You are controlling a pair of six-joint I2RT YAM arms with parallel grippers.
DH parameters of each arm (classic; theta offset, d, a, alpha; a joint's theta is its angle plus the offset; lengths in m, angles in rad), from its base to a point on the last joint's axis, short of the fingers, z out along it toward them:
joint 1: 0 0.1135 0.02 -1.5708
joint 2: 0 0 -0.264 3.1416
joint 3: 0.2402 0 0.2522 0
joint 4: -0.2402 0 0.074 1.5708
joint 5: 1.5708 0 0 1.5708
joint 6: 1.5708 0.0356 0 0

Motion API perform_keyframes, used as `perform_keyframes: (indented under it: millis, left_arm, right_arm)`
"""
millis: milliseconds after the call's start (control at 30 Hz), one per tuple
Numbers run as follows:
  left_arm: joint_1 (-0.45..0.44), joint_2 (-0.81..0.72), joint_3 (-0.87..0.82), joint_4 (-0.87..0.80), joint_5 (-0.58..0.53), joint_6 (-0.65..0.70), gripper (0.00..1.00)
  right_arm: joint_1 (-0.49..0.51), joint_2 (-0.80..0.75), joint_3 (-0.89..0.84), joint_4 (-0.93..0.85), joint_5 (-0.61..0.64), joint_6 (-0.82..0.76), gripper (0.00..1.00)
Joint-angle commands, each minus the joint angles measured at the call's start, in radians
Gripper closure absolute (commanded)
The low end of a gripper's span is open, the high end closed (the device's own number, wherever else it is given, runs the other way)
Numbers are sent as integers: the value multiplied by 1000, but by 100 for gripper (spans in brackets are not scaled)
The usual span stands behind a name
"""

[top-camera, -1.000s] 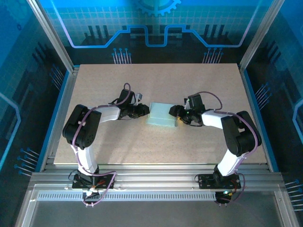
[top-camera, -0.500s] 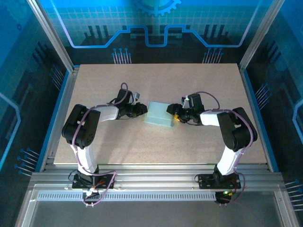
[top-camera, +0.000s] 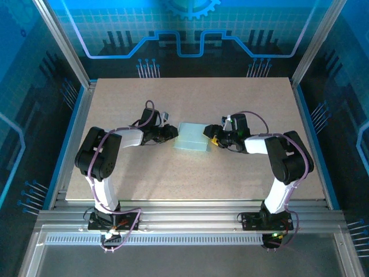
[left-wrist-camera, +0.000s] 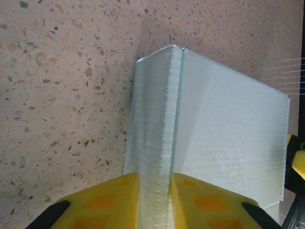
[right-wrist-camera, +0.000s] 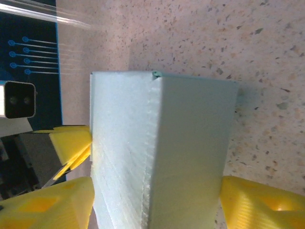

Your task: Fold the paper box

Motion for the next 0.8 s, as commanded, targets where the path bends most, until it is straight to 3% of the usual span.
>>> perform_keyframes:
  millis: [0,133,400,600,767]
  left_arm:
    - [-8,37,-26,-34,13,-7,78]
    - [-5,36,-31,-34,14,-11,79]
    - [6,41,-36,-35,12,-9,79]
    - [15,50,-42,-32,13,-9,80]
    - [33,47,-58,-13,29,-17,81]
  right_arm:
    - [7,-6,4,49,-71,-4,18]
    - [6,21,15,-15,-28,-14,11]
    - [-1,-8,-9,-83,34,-35,9]
    - [-17,-44,-73,-38,55,12,7]
    - [-27,-39,-86,10,-6,32,7]
